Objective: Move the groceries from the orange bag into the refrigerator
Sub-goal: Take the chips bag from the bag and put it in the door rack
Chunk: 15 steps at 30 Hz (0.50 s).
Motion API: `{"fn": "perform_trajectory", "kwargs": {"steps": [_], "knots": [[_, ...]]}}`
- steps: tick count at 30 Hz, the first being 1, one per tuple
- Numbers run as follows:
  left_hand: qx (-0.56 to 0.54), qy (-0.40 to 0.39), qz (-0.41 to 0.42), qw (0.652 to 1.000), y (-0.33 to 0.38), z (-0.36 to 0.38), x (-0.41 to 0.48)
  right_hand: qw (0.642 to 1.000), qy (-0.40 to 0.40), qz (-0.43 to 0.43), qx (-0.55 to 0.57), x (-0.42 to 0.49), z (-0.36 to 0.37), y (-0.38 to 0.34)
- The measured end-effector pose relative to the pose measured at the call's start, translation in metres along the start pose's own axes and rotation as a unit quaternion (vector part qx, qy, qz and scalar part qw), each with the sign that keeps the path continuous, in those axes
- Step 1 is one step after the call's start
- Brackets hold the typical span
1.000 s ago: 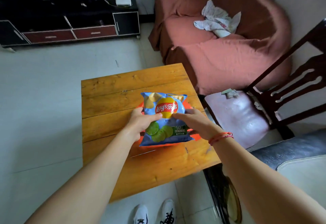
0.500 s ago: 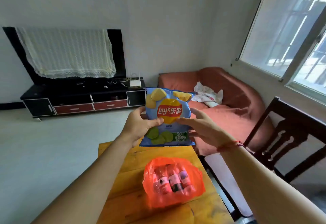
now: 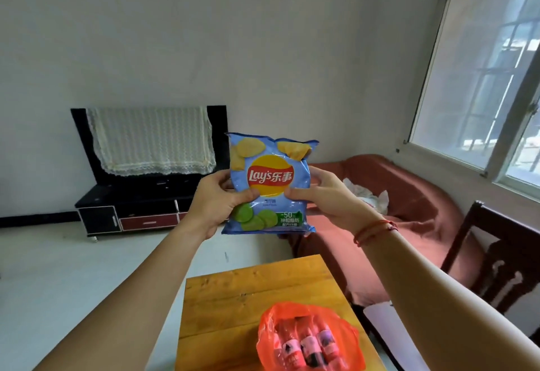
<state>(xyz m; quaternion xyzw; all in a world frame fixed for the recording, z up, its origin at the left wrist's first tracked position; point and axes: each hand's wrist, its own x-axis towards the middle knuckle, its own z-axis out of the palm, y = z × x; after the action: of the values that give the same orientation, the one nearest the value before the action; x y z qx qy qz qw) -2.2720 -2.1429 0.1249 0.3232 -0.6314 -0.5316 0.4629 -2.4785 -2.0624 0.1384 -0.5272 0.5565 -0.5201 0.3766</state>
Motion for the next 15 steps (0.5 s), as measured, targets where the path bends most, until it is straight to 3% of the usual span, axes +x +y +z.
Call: {"fn": "perform_trajectory", "kwargs": {"steps": [15], "knots": [[0.034, 0.054, 0.021, 0.998, -0.001, -0.04, -0.013, 0.998, -0.055, -0.016, 0.027, 0.023, 0.037, -0.003]]}}
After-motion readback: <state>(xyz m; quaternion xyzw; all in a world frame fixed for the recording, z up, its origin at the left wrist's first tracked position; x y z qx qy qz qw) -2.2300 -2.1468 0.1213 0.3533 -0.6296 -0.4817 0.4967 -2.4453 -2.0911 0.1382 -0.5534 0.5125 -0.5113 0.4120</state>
